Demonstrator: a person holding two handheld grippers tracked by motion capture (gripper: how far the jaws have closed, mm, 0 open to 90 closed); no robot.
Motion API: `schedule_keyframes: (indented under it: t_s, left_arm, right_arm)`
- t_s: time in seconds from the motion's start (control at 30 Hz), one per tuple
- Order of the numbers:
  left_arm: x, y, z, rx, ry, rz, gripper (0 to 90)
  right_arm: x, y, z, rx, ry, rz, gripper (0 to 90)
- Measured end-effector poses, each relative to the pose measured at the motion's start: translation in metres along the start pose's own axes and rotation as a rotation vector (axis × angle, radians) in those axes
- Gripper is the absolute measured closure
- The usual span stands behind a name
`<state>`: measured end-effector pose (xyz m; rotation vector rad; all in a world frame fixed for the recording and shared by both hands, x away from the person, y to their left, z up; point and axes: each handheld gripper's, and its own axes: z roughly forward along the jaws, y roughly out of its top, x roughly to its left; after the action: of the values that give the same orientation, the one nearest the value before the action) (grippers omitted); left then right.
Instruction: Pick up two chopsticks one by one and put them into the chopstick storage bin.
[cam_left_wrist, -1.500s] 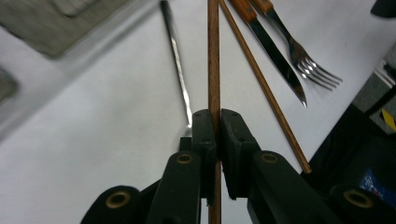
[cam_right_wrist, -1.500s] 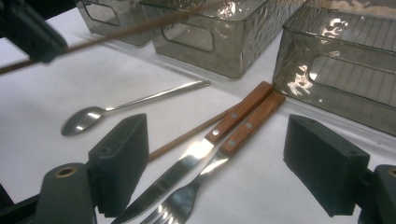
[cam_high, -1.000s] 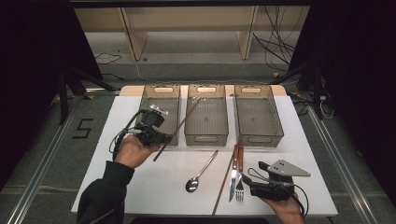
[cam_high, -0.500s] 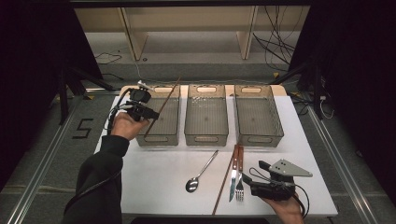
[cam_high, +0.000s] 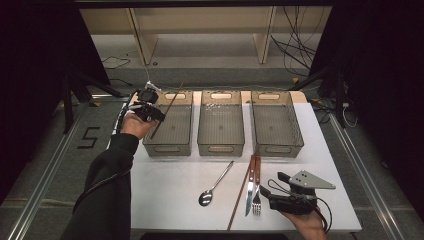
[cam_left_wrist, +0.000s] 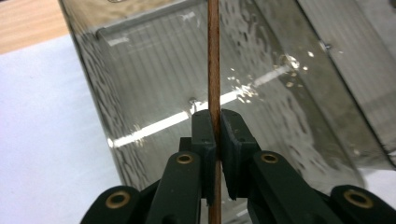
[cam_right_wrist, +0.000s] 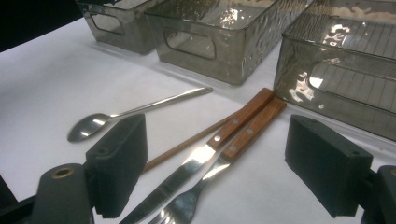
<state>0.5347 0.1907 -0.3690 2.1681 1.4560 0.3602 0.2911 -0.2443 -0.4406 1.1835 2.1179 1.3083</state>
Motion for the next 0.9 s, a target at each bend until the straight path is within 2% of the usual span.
schedule_keyframes:
  t_s: [0.27,0.6,0.8,0.9]
  left_arm:
    - [0.008,-0.005,0.019,0.032,0.010,-0.020,84.2]
    - [0.004,-0.006,0.026,0.052,0.021,-0.009,84.1]
    - [0.005,-0.010,0.030,0.068,0.031,-0.027,83.5]
    - [0.006,-0.012,0.031,0.064,0.022,-0.032,82.9]
  right_arm:
    - [0.001,0.000,0.000,-0.001,0.003,-0.004,21.6]
    - [0.001,0.000,-0.001,-0.002,0.005,-0.005,21.6]
    - [0.001,0.000,-0.001,-0.001,0.004,-0.006,21.6]
    - [0.001,0.000,-0.001,-0.001,0.004,-0.007,21.6]
